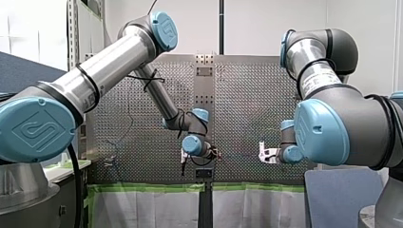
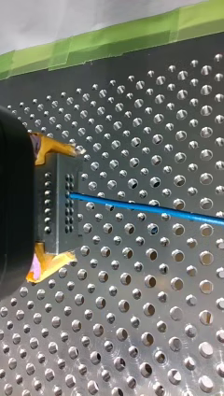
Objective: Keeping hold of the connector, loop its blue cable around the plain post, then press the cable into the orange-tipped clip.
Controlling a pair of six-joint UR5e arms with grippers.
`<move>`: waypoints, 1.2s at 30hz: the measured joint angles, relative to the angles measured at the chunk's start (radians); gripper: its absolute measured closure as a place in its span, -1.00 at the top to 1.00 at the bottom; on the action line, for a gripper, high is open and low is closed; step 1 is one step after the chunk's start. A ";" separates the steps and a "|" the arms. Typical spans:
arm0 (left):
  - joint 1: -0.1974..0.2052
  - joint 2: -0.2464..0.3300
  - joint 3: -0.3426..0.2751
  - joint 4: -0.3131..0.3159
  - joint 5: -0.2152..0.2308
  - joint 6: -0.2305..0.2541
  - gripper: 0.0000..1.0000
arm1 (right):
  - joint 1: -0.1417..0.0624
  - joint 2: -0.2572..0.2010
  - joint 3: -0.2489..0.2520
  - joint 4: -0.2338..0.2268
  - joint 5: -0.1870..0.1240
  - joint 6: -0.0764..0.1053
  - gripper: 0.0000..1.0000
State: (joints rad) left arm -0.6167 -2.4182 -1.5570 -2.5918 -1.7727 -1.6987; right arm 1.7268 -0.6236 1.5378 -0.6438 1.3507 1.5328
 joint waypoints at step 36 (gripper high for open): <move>-0.007 0.000 0.001 -0.058 -0.013 -0.013 1.00 | 0.000 0.000 0.000 0.005 -0.002 0.000 -1.00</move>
State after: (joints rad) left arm -0.6235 -2.4180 -1.5562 -2.6494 -1.7856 -1.7120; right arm 1.7268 -0.6238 1.5379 -0.6392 1.3490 1.5328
